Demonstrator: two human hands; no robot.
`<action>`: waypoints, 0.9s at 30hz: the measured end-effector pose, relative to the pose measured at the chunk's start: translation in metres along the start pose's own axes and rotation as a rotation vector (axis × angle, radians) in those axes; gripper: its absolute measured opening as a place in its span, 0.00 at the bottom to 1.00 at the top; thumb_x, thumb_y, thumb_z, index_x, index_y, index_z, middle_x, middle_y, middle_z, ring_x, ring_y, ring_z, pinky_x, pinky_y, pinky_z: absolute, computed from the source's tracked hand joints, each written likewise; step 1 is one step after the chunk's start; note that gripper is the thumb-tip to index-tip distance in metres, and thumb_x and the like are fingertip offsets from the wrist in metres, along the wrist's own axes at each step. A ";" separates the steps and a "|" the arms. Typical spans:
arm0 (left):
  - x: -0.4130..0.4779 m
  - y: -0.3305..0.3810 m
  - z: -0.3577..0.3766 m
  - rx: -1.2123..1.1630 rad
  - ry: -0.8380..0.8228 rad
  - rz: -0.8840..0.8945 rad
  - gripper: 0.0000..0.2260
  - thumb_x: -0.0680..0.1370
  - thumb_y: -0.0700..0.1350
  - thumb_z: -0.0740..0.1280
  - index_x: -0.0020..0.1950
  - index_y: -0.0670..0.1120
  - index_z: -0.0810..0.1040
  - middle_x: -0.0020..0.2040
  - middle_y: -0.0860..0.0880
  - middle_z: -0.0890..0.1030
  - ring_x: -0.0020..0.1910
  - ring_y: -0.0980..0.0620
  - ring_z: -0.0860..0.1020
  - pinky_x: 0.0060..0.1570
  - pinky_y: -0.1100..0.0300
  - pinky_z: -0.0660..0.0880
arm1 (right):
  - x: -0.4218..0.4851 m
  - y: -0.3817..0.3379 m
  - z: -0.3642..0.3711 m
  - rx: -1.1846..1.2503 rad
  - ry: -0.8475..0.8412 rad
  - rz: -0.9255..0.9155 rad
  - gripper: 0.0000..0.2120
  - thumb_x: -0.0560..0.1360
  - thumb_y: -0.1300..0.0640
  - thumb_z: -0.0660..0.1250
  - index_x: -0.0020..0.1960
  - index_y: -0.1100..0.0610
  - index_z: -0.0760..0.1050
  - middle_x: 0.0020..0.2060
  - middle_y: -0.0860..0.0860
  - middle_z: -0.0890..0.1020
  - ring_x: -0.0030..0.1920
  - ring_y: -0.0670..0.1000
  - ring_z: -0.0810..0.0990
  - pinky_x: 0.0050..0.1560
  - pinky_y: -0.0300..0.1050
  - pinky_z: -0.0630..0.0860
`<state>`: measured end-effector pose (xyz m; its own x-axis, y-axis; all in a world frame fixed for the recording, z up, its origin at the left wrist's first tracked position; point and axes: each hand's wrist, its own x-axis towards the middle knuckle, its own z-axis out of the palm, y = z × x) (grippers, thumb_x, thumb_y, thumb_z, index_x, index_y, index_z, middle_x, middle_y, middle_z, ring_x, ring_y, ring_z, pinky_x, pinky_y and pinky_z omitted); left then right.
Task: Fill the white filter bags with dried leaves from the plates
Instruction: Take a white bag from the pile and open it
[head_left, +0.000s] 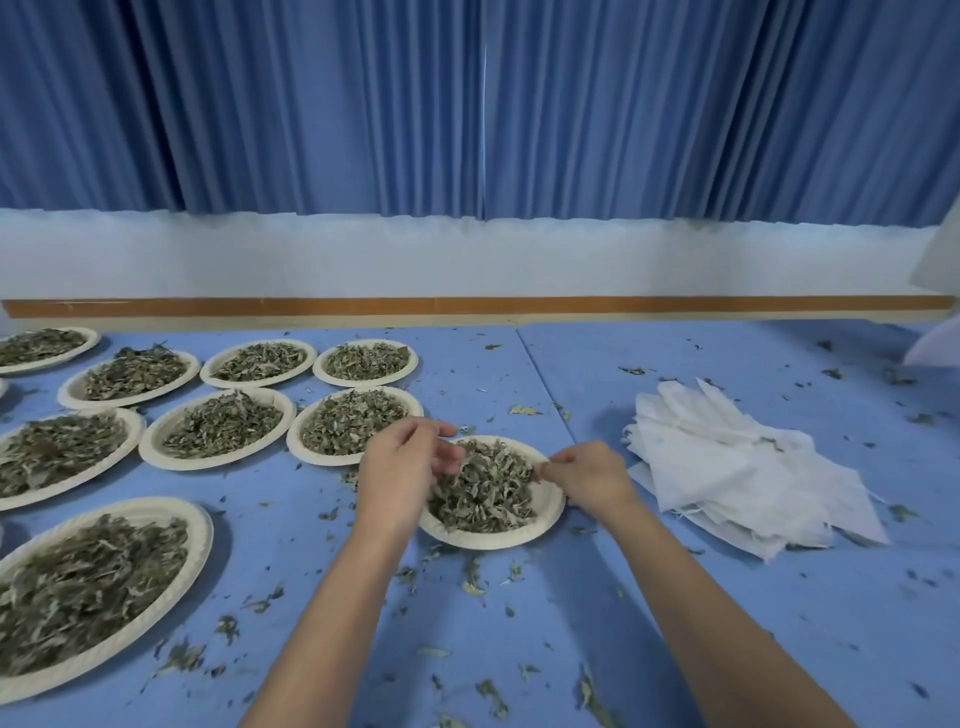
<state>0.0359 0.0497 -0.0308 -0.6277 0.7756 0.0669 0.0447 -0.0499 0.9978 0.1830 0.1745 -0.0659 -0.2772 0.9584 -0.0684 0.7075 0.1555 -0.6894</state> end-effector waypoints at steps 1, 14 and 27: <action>0.000 0.000 0.006 0.003 -0.011 0.001 0.12 0.79 0.39 0.58 0.43 0.43 0.80 0.32 0.47 0.82 0.28 0.55 0.77 0.28 0.66 0.70 | 0.000 0.001 -0.004 -0.035 0.062 -0.029 0.17 0.75 0.50 0.67 0.32 0.59 0.76 0.27 0.58 0.72 0.30 0.52 0.70 0.32 0.43 0.64; 0.006 0.011 0.082 -0.021 -0.146 0.038 0.12 0.79 0.40 0.58 0.43 0.43 0.80 0.34 0.47 0.82 0.29 0.54 0.77 0.30 0.66 0.70 | 0.043 0.059 -0.085 -0.437 0.460 0.089 0.11 0.75 0.67 0.57 0.35 0.60 0.69 0.42 0.59 0.80 0.43 0.57 0.75 0.37 0.43 0.65; 0.009 0.001 0.078 -0.049 -0.132 0.026 0.12 0.80 0.41 0.58 0.43 0.45 0.80 0.35 0.49 0.82 0.29 0.54 0.77 0.27 0.67 0.71 | 0.021 0.033 -0.068 0.276 0.741 -0.348 0.04 0.76 0.59 0.64 0.51 0.57 0.76 0.43 0.47 0.80 0.45 0.43 0.78 0.44 0.36 0.72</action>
<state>0.0905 0.1055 -0.0292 -0.5193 0.8493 0.0949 0.0196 -0.0992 0.9949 0.2446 0.2165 -0.0411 0.1144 0.7913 0.6006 0.4511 0.4973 -0.7411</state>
